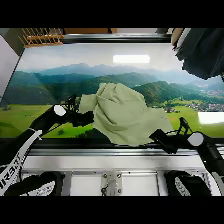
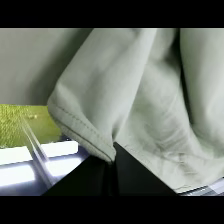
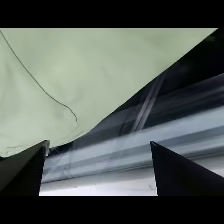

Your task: Fold the clothes and pants, and hang the long-sleeved shirts on hangers.

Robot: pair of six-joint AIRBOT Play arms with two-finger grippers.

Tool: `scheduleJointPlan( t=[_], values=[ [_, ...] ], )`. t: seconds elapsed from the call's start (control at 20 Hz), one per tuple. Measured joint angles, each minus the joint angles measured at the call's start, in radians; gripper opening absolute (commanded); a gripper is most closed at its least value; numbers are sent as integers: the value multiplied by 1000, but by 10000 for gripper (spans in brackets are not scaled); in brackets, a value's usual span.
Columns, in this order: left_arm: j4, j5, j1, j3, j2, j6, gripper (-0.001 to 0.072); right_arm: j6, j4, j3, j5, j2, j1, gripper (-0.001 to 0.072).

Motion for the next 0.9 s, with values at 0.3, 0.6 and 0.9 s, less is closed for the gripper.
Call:
scheduleJointPlan(
  t=[0.3, 0.6, 0.9],
  values=[
    [0, 0, 0, -3, 2, 3, 9, 56, 80, -46, -209, -117, 211, 715],
    [0, 0, 0, -3, 2, 3, 9, 63, 135, -49, -386, -187, 347, 331],
    [0, -12, 0, 10, 10, 0, 8, 8, 123, -16, -446, -195, 366, 7]
  ],
)
